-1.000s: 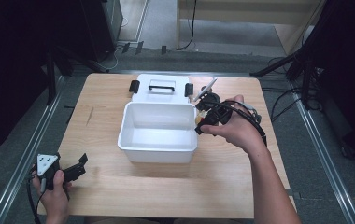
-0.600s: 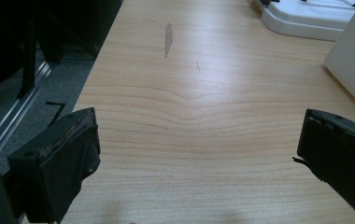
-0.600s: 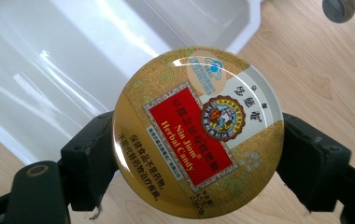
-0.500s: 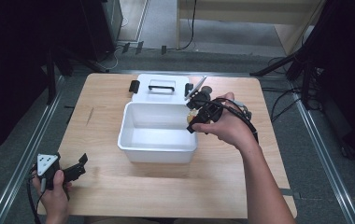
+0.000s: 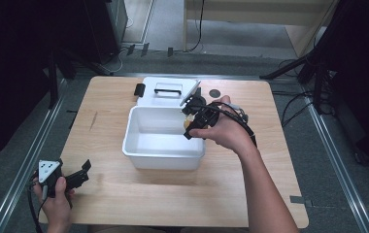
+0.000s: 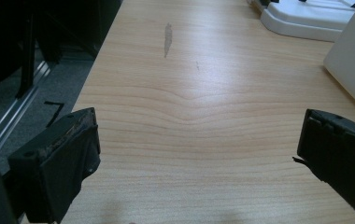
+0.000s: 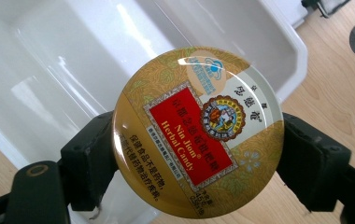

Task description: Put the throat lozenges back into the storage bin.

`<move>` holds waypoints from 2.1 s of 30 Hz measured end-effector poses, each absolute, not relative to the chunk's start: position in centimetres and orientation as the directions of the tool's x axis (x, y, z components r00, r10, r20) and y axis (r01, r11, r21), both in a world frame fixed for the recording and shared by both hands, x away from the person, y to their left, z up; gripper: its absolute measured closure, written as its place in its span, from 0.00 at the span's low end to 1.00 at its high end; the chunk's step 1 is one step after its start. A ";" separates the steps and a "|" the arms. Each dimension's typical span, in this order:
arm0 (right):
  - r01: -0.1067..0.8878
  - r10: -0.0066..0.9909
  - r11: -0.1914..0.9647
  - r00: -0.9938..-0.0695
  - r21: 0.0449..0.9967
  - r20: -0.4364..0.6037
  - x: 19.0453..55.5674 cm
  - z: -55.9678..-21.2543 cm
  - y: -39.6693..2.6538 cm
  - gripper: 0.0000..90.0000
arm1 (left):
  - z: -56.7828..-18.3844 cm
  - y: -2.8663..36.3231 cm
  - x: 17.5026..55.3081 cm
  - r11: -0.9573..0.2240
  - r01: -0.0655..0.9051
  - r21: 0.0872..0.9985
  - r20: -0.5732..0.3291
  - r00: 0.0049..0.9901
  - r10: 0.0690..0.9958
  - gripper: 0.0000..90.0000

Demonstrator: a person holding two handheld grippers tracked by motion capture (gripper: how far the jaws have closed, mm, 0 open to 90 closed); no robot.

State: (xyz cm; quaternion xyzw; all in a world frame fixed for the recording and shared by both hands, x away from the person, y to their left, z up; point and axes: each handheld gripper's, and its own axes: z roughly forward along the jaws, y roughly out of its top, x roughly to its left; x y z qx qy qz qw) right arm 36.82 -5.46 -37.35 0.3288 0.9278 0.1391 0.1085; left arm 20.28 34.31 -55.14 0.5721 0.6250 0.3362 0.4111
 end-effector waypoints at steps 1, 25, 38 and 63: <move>0.579 0.639 0.746 -0.762 0.330 -0.108 36.8 -37.4 -5.4 0.23 | -55.1 34.3 20.3 0.120 0.438 0.891 -0.130 -0.008 0.992 0.00; 0.419 0.471 0.837 -0.880 0.352 -0.071 38.1 -40.0 -4.9 0.23 | -55.1 34.3 20.3 0.119 0.441 0.889 -0.130 -0.006 0.992 0.00; 0.306 0.349 0.915 -0.927 0.264 -0.137 37.5 -42.6 -4.4 0.23 | -55.1 34.3 20.3 0.119 0.442 0.889 -0.130 -0.006 0.992 0.00; 0.315 0.346 0.926 -0.928 0.208 -0.138 37.1 -43.1 -3.9 0.25 | -55.1 34.3 20.3 0.119 0.443 0.888 -0.130 -0.006 0.991 0.00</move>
